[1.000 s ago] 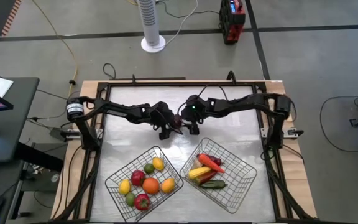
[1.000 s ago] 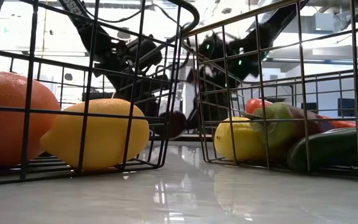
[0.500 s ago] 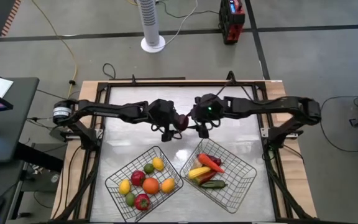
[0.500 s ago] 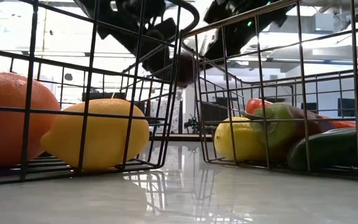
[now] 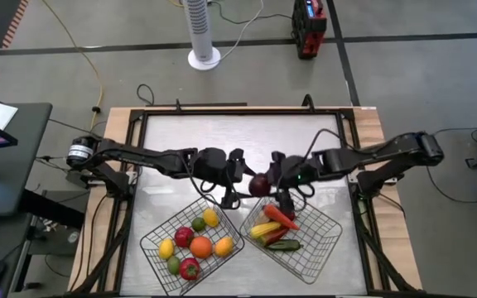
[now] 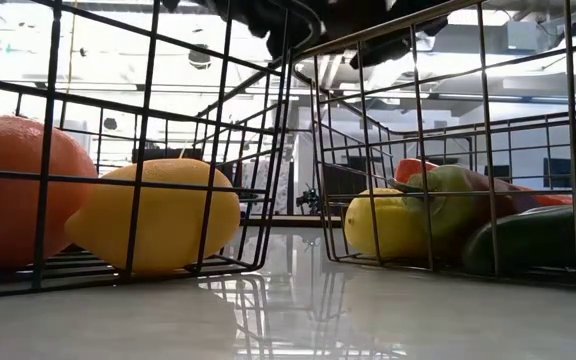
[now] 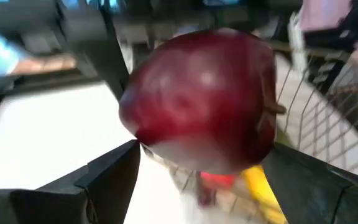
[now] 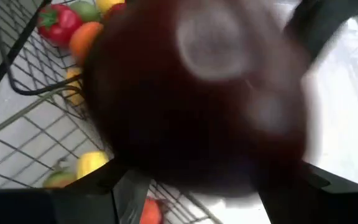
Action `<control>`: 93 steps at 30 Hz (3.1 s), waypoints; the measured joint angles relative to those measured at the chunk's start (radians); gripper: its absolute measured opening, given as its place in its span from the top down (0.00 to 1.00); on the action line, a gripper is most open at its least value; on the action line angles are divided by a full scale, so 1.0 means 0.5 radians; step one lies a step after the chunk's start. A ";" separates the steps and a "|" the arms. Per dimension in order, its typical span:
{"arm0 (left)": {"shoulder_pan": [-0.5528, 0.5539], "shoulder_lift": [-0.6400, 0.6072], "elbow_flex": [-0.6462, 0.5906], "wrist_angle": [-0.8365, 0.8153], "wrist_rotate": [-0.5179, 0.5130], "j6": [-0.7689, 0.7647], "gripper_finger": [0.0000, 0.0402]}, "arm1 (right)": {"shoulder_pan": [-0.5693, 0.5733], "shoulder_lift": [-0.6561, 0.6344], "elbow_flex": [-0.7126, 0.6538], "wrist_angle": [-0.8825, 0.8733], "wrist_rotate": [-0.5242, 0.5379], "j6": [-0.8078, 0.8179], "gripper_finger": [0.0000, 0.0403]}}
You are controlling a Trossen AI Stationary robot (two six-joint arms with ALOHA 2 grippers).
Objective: Sort produce into baskets
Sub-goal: Put the red apple into the black basket, then return to Home Position
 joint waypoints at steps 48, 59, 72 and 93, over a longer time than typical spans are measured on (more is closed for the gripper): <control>-0.671 -0.027 -0.011 -0.531 -0.240 -0.569 0.21 | 0.463 0.621 0.232 0.711 0.174 0.050 0.29; -0.924 -0.137 -0.011 -1.334 -0.273 -1.099 0.21 | 0.365 1.115 0.737 0.544 -0.153 -0.130 0.29; -0.936 -0.153 0.045 -1.703 -0.438 -1.116 0.21 | 0.288 0.965 0.849 0.142 -0.131 -0.168 0.29; -0.730 -1.540 -1.150 -0.510 -1.687 -0.798 0.24 | -0.067 -0.749 -0.819 1.135 0.236 0.060 0.29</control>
